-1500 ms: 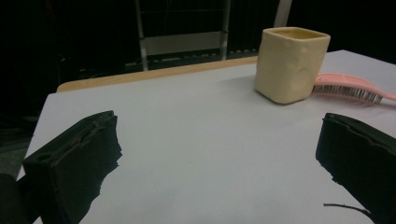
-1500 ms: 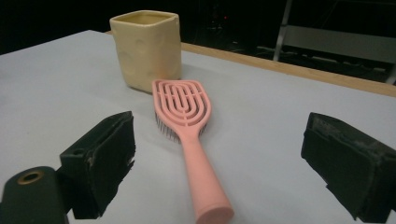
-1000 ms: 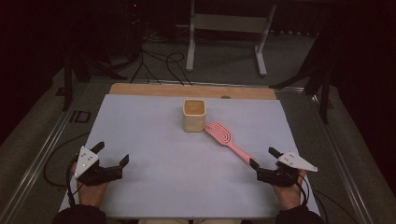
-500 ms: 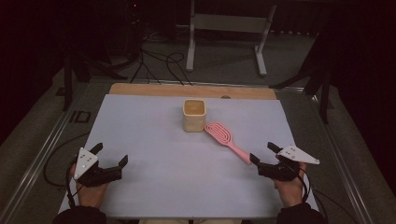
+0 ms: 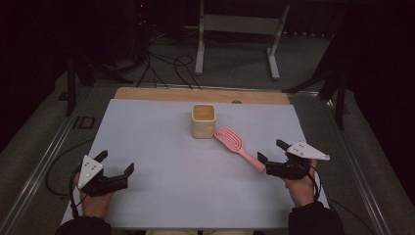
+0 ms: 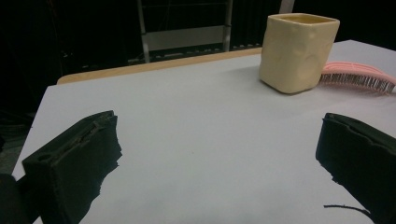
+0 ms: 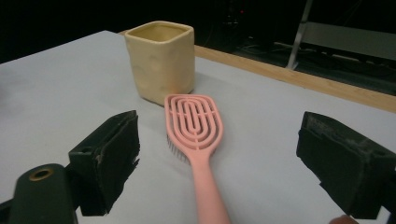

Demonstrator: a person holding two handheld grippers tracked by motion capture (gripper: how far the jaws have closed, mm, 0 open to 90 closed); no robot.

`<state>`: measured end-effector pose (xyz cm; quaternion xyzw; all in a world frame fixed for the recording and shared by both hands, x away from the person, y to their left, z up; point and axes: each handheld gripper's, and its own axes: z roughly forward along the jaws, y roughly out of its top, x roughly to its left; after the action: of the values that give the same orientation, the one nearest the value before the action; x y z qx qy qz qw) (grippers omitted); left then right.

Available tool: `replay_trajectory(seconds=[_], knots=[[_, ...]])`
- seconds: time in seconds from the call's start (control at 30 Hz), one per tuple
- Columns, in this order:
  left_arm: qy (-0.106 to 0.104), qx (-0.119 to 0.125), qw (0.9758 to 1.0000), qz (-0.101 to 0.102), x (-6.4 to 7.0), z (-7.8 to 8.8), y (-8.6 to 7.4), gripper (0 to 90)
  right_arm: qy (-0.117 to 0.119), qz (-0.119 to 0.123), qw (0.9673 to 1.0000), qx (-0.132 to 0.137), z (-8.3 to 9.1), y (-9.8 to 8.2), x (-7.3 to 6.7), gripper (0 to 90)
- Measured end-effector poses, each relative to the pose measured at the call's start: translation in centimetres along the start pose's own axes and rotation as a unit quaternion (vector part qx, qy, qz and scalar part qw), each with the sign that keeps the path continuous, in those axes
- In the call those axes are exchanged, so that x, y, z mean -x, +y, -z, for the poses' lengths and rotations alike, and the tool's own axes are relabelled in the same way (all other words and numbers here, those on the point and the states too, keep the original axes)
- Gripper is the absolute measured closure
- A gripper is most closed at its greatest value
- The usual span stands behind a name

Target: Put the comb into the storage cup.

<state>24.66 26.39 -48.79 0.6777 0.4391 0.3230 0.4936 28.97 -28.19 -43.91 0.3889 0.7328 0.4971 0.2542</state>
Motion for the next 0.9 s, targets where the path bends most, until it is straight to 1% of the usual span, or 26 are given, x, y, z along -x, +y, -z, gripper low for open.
replay_trajectory(seconds=[0.1, 0.2, 0.3, 0.43, 0.5, 0.6, 0.63, 0.67, 0.83, 0.9], knots=[[0.000, -0.002, 1.0000, -0.001, 0.1, 0.0, 0.0, 0.1, 0.001, 0.002, 0.9999, -0.011, -0.5, 0.7, 0.0, 13.3], [0.000, -0.004, 1.0000, -0.002, 0.0, -0.1, -0.1, 0.1, 0.001, -0.003, 0.9997, -0.025, -1.0, 1.2, 0.1, 12.9], [0.000, -0.002, 1.0000, 0.000, 0.1, -0.1, -0.1, 0.1, 0.007, -0.006, 0.9995, -0.030, -1.4, 1.7, 0.1, 12.9], [-0.001, -0.006, 1.0000, -0.001, 0.1, -0.2, -0.2, 0.1, 0.008, 0.009, 0.9992, -0.039, -1.9, 2.4, -0.3, 11.9], [-0.002, -0.007, 1.0000, -0.001, 0.1, -0.2, -0.2, 0.1, 0.004, 0.014, 0.9990, -0.043, -2.2, 2.8, -0.4, 11.1], [-0.002, -0.007, 1.0000, -0.002, 0.1, -0.2, -0.2, 0.1, -0.003, 0.019, 0.9983, -0.055, -2.7, 3.4, -0.5, 9.8], [-0.002, -0.007, 1.0000, -0.002, 0.1, -0.2, -0.2, 0.1, -0.003, 0.019, 0.9983, -0.055, -2.7, 3.4, -0.5, 9.8], [-0.002, -0.007, 1.0000, -0.001, 0.1, -0.2, -0.2, 0.1, -0.003, 0.024, 0.9978, -0.062, -3.1, 3.7, -0.4, 9.2], [-0.003, -0.008, 1.0000, -0.002, 0.1, -0.2, -0.2, 0.1, 0.000, 0.030, 0.9960, -0.084, -4.1, 4.4, -0.7, 8.8], [-0.002, -0.009, 1.0000, -0.002, 0.1, -0.2, -0.2, 0.1, 0.002, 0.034, 0.9956, -0.087, -4.3, 4.5, -0.7, 8.8]])
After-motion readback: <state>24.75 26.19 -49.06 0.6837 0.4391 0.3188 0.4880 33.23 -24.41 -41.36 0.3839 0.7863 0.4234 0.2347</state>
